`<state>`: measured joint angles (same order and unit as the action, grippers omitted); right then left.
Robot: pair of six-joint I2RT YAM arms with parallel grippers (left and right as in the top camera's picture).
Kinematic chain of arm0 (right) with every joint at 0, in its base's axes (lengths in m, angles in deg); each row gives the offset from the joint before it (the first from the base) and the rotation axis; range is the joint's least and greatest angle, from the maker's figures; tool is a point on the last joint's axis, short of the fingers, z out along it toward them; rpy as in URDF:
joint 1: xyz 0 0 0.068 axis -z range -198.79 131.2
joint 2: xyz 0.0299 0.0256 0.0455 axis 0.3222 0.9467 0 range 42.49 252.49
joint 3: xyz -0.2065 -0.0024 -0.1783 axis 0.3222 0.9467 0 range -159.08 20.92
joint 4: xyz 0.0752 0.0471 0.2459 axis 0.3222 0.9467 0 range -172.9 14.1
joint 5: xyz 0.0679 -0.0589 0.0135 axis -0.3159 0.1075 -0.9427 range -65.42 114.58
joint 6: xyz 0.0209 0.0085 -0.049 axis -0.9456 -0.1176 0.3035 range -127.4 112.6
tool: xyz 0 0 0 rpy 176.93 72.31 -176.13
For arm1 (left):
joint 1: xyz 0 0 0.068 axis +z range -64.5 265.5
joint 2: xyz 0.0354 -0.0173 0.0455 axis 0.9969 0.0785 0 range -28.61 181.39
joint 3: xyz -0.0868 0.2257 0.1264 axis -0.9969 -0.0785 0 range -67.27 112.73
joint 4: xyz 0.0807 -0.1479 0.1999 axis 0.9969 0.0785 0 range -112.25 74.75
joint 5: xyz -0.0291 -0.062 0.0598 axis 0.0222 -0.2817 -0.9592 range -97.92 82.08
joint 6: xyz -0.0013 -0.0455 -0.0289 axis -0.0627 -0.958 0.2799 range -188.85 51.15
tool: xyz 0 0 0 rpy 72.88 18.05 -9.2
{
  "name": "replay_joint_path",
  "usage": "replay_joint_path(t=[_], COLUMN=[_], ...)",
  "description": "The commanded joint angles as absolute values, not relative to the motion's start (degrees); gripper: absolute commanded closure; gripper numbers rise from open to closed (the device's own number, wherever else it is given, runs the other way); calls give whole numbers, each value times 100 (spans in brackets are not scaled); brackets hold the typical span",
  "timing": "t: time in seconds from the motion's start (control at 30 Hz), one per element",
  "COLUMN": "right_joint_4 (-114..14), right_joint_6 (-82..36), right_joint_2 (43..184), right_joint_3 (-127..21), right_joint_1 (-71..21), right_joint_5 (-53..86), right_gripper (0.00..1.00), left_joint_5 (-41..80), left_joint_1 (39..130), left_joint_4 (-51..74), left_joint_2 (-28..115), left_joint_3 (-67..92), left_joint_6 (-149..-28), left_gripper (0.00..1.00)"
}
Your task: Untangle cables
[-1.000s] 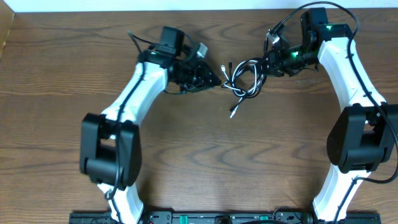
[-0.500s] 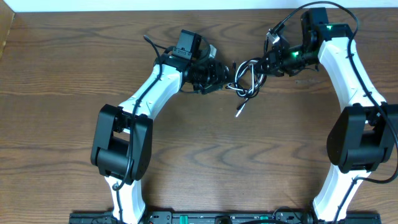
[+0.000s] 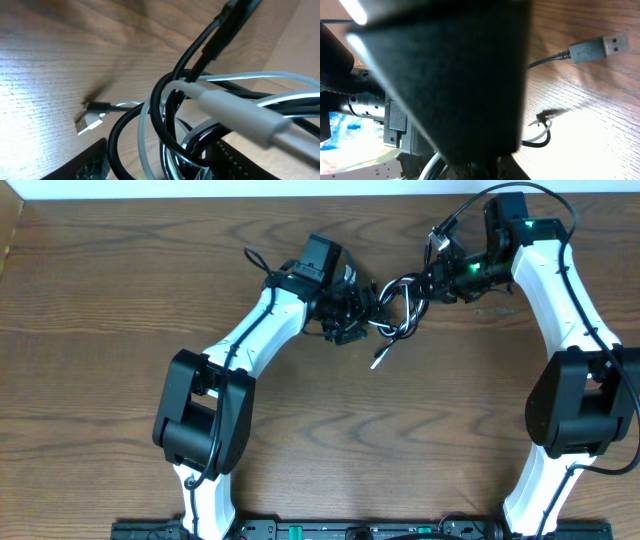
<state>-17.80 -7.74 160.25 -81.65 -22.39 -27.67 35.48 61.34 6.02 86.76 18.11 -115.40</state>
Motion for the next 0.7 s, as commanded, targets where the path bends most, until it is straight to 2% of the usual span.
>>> replay_joint_path(t=[0.0,0.33,0.67], right_joint_4=[-1809,-1820,-1817], right_joint_6=[-671,-671,-669], right_joint_2=[16049,16049,16049], right_joint_3=[-8167,-8167,-8167], right_joint_1=[-2200,-2200,-2200], right_joint_5=[-2933,-2933,-2933], right_gripper=[99,99,99], left_joint_5=[3618,3461,3137], left_joint_1=[6177,6284,6475], left_joint_4=[646,611,617], left_joint_2=[8727,8727,8727], left_joint_3=[1844,1844,1844], left_joint_6=[-11791,-12023,-12021], left_gripper=[43,70,73])
